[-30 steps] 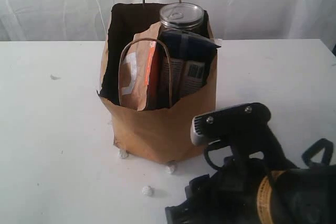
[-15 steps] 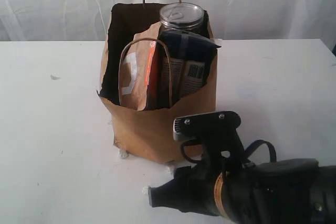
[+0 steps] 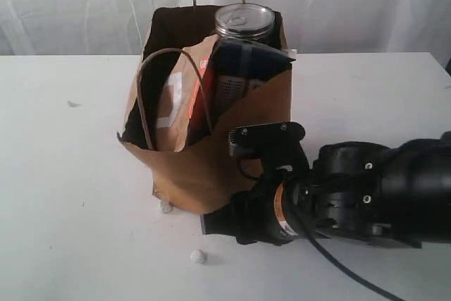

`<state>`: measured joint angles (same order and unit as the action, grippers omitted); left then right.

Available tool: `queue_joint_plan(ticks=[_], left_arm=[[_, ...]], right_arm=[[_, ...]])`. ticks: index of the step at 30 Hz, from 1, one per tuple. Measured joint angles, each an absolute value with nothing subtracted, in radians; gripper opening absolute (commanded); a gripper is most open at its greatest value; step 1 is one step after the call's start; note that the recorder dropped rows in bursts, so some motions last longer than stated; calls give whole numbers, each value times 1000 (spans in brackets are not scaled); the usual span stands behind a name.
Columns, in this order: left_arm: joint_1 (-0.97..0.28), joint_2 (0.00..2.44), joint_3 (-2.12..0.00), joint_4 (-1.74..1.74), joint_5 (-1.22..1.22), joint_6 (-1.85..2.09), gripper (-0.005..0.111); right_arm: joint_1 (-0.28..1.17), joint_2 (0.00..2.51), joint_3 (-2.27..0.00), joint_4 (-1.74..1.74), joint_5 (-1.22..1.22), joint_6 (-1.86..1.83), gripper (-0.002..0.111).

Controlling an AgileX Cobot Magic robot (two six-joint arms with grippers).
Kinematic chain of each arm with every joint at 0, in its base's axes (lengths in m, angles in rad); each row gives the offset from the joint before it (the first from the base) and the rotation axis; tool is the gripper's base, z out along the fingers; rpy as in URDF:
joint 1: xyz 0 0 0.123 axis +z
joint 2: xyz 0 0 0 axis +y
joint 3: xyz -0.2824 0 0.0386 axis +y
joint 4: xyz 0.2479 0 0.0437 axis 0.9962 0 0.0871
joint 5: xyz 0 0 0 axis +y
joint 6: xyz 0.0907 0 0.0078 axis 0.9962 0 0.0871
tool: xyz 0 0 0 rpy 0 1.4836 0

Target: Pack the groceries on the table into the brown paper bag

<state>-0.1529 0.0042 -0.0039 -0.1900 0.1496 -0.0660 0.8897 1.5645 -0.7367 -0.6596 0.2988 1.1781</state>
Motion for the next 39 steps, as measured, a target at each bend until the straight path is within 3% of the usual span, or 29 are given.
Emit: queue_joint_plan(ticks=[22, 26, 39], left_arm=[[-153, 4, -4, -190, 150, -66, 0], [-153, 4, -4, -190, 150, -66, 0], [-153, 4, -4, -190, 150, -66, 0]], right_arm=[[877, 1801, -826, -667, 203, 1103, 45], [878, 1835, -864, -669, 210, 1089, 40], [866, 1851, -880, -675, 228, 1080, 2]])
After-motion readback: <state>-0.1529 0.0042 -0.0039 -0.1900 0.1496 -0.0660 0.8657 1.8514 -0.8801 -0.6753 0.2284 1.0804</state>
